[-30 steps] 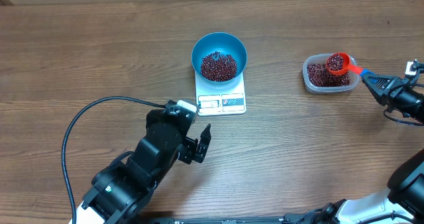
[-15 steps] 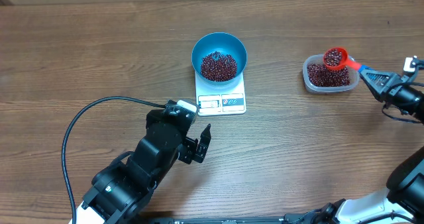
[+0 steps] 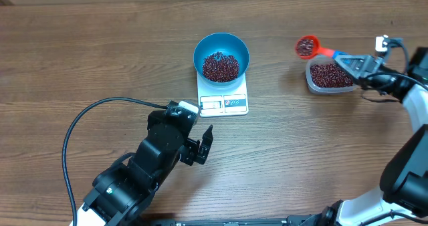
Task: Scoop item into bowl and weigh 150g on scale
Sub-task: 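Carry the filled scoop left over the teal bowl, then tilt the scoop with the right gripper to pour beans into bowl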
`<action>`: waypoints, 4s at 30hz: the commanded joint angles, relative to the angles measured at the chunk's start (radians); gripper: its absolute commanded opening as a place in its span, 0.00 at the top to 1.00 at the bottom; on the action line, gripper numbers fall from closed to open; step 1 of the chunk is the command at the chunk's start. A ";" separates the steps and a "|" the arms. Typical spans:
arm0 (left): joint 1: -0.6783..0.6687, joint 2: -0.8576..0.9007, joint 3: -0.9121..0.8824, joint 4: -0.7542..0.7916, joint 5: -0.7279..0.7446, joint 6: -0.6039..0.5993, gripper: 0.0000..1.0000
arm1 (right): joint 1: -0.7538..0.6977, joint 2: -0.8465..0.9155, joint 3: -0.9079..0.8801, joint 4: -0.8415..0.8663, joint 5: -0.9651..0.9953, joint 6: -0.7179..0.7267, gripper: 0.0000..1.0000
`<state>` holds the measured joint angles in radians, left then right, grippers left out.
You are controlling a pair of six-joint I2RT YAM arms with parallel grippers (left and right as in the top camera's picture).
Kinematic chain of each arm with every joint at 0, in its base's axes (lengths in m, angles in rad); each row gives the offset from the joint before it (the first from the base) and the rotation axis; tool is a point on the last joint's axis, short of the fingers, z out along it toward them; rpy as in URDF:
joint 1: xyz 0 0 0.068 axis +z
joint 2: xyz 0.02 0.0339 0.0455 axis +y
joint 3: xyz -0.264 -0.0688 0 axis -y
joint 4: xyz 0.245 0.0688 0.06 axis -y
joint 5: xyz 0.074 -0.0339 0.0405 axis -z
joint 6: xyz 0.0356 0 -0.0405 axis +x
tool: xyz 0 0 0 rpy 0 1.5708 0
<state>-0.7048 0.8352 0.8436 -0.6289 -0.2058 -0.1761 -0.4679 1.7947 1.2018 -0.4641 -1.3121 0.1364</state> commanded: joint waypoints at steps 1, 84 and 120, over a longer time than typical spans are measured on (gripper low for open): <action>0.004 -0.004 -0.005 0.003 -0.003 0.019 0.01 | 0.061 0.004 -0.004 0.045 -0.029 0.101 0.96; 0.004 -0.004 -0.005 0.004 -0.004 0.019 0.00 | 0.580 0.004 -0.004 0.349 0.358 -1.168 0.96; 0.004 -0.004 -0.005 0.003 -0.004 0.019 0.01 | 0.575 -0.005 0.042 0.351 0.350 -0.305 0.96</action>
<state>-0.7048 0.8352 0.8436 -0.6285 -0.2058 -0.1761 0.1116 1.7947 1.2045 -0.1207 -0.9535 -0.4122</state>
